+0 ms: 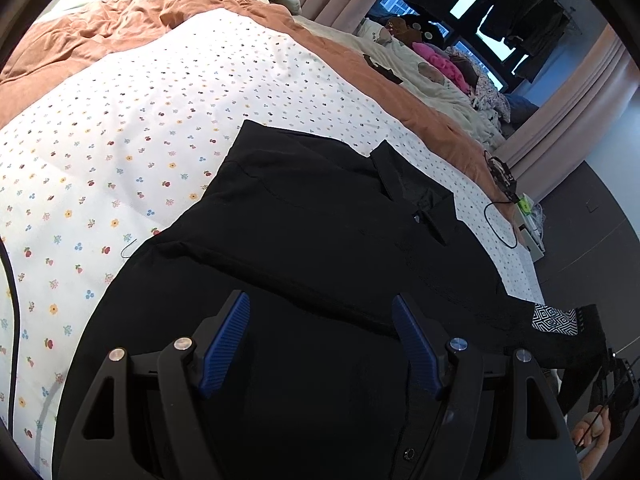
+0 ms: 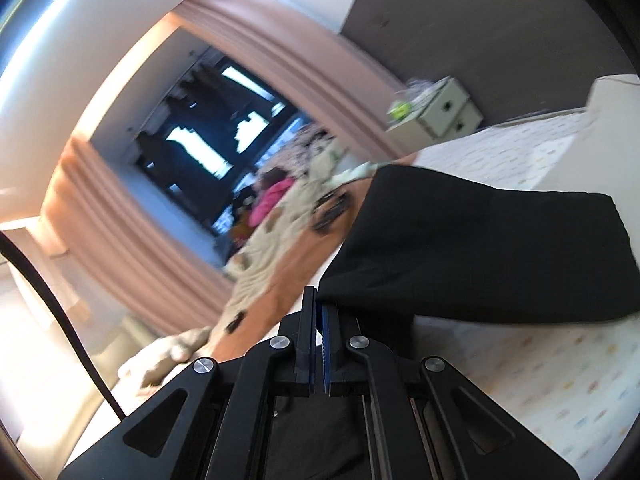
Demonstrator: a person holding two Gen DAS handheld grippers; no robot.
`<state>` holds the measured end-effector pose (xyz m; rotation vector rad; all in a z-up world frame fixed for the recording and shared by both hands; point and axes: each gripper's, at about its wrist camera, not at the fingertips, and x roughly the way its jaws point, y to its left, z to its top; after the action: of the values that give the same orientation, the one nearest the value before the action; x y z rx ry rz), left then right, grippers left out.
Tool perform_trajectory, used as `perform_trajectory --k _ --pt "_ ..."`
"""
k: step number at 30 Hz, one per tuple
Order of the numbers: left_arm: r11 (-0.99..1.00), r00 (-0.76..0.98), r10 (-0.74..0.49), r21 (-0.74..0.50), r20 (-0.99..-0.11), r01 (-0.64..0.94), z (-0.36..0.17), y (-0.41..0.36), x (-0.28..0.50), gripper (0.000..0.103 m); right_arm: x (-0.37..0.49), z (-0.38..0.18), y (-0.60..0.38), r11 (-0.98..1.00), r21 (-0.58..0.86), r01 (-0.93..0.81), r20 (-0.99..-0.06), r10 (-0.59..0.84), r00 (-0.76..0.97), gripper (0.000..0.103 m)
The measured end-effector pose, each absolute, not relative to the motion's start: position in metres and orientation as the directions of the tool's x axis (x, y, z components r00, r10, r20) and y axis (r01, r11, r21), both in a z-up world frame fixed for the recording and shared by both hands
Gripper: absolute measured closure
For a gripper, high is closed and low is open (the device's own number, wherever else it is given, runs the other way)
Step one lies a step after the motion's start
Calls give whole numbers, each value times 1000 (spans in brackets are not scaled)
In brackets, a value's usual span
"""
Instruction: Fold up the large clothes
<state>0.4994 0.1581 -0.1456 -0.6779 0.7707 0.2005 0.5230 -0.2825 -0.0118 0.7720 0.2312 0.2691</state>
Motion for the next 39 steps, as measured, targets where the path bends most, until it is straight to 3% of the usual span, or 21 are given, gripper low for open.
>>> perform_trajectory --k 9,12,18,22,23,25,26,27,31,37,38,39 --pt "732 723 -114 -550 -681 -403 -147 172 494 29 535 -10 -190 693 668 -271 -155 485 860 103" --pt "726 725 -123 -560 -678 -400 -147 177 494 29 546 -19 -157 711 639 -293 -235 543 806 103" --pt "702 734 -130 -585 -666 -406 -146 187 492 29 579 -58 -107 792 589 -163 -507 519 688 103" --pt "703 737 -142 -592 -660 -394 -145 186 493 29 609 -76 -113 730 678 -79 -563 586 582 97" --pt "705 737 -144 -591 -660 -392 -144 185 493 29 624 -63 -127 719 692 -73 -558 596 578 89" --pt "707 737 -152 -593 -659 -385 -144 182 494 29 624 -58 -143 681 729 -68 -523 619 586 55" --pt "709 736 -155 -593 -659 -382 -144 181 494 29 630 -55 -150 665 743 -69 -504 625 597 25" --pt "711 736 -157 -593 -658 -378 -144 180 494 29 625 -56 -162 653 755 -64 -483 619 620 21" --pt "724 736 -154 -582 -659 -370 -142 176 494 29 605 -62 -218 612 791 27 -441 539 718 21" --pt "715 731 -139 -579 -668 -392 -145 181 494 29 586 -78 -265 569 789 230 -504 387 772 21" --pt "714 730 -135 -576 -670 -397 -146 182 493 29 589 -80 -268 561 792 241 -506 382 774 24" --pt "713 729 -128 -573 -673 -404 -147 184 493 29 592 -81 -272 559 794 238 -502 382 776 36"
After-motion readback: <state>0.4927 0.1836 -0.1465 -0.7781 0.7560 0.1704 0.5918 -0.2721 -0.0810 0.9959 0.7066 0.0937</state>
